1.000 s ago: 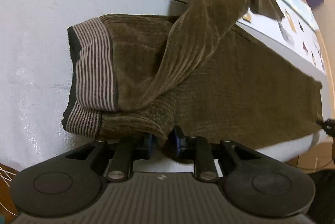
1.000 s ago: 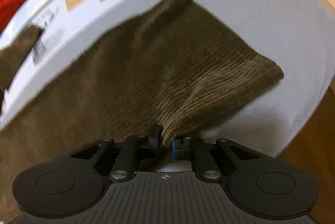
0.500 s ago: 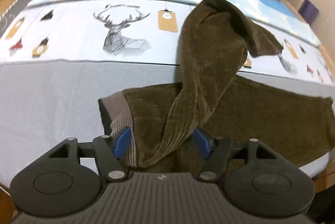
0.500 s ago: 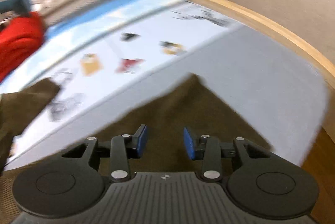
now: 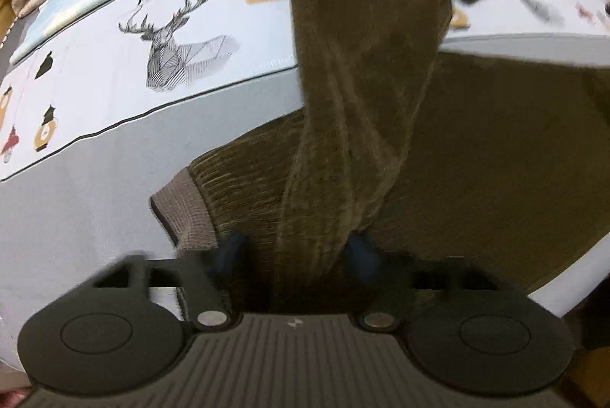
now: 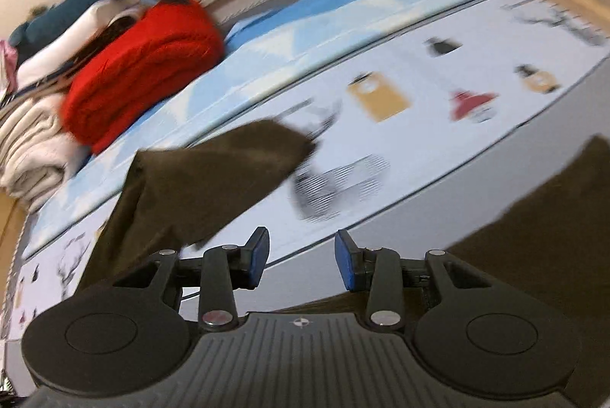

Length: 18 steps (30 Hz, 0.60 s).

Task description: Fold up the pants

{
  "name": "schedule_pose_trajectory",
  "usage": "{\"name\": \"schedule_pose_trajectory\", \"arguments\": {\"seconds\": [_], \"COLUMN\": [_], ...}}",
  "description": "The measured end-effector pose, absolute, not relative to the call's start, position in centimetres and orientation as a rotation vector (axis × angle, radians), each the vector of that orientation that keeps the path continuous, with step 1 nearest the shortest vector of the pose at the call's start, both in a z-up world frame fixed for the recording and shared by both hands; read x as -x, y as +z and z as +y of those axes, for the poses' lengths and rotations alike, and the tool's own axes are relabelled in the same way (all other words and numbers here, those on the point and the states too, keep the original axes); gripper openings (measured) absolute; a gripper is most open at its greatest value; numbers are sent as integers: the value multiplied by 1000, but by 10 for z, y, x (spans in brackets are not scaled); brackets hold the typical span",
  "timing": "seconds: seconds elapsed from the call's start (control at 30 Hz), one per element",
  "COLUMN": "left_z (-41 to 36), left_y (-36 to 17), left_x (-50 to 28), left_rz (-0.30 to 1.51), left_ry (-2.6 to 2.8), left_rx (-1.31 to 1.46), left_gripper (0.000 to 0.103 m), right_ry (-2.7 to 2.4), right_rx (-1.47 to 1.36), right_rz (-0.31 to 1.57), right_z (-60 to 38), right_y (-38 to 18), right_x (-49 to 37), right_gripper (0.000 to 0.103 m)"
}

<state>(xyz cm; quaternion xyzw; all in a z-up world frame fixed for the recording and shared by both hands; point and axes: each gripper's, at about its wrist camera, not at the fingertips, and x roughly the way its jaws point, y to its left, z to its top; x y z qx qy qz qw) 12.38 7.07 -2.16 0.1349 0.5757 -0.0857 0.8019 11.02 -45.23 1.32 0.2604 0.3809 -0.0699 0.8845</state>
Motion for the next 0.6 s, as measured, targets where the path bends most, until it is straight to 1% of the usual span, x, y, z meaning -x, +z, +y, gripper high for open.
{"name": "schedule_pose_trajectory", "arguments": {"seconds": [0.03,0.1,0.17,0.23,0.3,0.37,0.5,0.6], "left_z": [77,97,120,140,148,143,137,137], "left_y": [-23,-11,9,19,18,14,14,10], "left_x": [-126,-133,-140,-147,-155,-159,-167,-176], "left_rz": [1239,1147,993,913,907,910,897,936], "left_ry": [-160,8,169,239,255,248,243,265], "left_rx": [-287,-286,-248,-162,-128,-156,-171,-145], "left_gripper": [21,19,20,21,22,22,22,22], "right_ry": [-131,-101,-78,-65,-66,-69,-61,-36], "right_rx": [-539,-542,-545,-550,-562,-587,-647,-730], "right_rz": [808,829,845,856,874,894,939,977], "right_z": [-443,-426,-411,-397,-385,-374,-360,-351], "right_y": [11,8,4,1,-3,-9,-30,-52], "right_x": [-120,-137,-150,-163,-177,-190,-215,-237], "right_gripper": [40,40,40,40,40,42,52,59]}}
